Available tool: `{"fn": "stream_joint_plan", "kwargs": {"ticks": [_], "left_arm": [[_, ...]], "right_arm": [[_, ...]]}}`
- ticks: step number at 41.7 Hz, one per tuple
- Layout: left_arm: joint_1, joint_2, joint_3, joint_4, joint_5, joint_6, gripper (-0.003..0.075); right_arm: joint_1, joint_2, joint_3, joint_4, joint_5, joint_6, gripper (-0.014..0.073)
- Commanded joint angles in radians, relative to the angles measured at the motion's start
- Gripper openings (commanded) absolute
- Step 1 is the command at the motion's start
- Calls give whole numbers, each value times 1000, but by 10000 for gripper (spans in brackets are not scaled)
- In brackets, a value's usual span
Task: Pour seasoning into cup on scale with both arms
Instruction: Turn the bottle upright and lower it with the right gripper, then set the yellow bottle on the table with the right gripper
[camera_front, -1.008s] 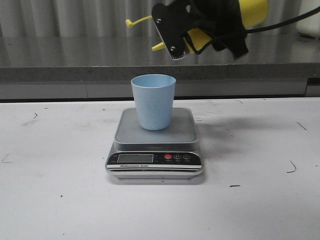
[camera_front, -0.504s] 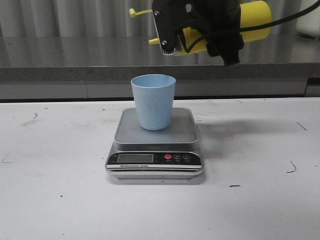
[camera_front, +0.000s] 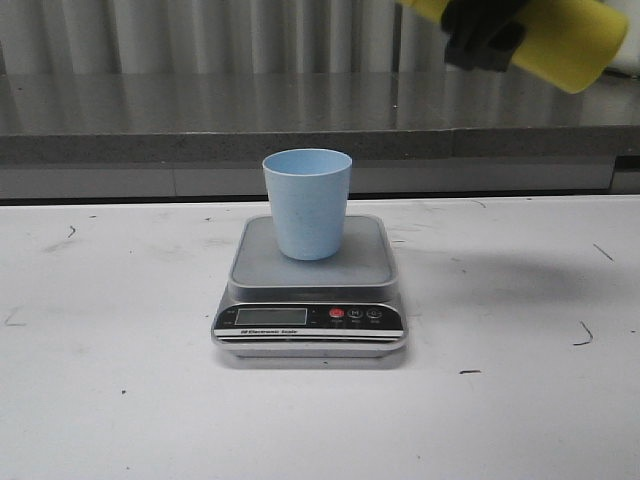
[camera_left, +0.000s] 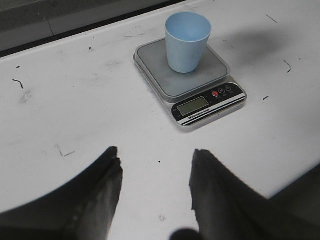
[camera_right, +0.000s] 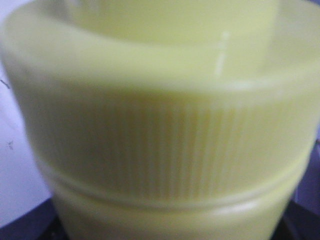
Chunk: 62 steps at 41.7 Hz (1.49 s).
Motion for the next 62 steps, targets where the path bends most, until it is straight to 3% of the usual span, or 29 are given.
{"fn": "stream_joint_plan", "kwargs": {"ticks": [1, 16, 25, 33, 45, 51, 62], "left_arm": [[-5, 2, -28, -1, -70, -3, 313], [-5, 2, -28, -1, -70, -3, 313], [-5, 2, -28, -1, -70, -3, 313], [-5, 2, -28, -1, -70, -3, 313], [-5, 2, -28, -1, -70, -3, 313], [-5, 2, -28, -1, -70, -3, 313], [-5, 2, -28, -1, -70, -3, 313]], "right_arm": [[-62, -130, 25, 2, -92, 81, 329], [-382, -242, 410, 48, -737, 419, 329], [-550, -229, 571, 48, -1121, 445, 329], [-630, -143, 604, 61, -1337, 421, 329], [-636, 4, 604, 362, -1564, 163, 329], [-636, 83, 602, 428, -1711, 105, 329], [-636, 213, 589, 493, -1840, 19, 329]]}}
